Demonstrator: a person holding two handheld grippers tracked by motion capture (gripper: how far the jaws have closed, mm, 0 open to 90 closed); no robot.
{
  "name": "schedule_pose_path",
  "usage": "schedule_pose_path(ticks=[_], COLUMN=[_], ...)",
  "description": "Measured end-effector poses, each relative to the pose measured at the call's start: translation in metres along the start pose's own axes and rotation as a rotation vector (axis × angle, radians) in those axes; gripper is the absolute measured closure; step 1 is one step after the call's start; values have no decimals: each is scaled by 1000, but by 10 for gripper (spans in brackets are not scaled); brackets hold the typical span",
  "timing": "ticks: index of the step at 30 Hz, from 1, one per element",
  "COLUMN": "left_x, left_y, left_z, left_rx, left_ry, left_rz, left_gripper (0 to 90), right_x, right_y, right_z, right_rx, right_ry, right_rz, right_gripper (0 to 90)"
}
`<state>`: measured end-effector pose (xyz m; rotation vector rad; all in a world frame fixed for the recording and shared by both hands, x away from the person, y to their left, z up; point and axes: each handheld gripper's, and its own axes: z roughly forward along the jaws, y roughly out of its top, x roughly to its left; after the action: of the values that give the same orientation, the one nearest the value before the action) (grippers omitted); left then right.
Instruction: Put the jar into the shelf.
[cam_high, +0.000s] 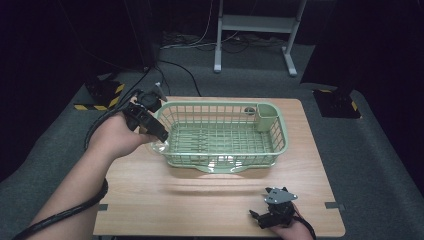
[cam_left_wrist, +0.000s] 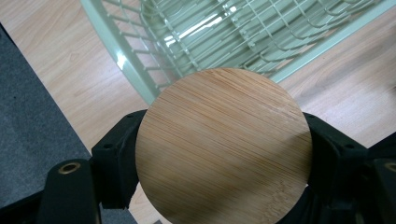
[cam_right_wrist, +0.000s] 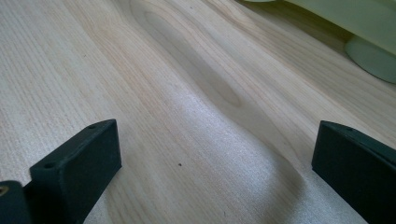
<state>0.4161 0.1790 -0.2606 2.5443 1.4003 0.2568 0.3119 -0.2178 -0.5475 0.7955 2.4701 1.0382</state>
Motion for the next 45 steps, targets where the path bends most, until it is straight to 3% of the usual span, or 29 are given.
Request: schedule_pose_path(ticks=[22,45], left_x=[-16,-31], left_y=[49,82], left_z=[23,55], left_rx=[-1,-15], left_ry=[-7,-22], left_rz=[24,40], left_gripper=[241,241], right_x=[1,1], right_y=[0,0], right_z=[0,-1], right_rx=[-5,-7], right_ry=[1,1], right_rz=[-7,-7], right_gripper=[10,10])
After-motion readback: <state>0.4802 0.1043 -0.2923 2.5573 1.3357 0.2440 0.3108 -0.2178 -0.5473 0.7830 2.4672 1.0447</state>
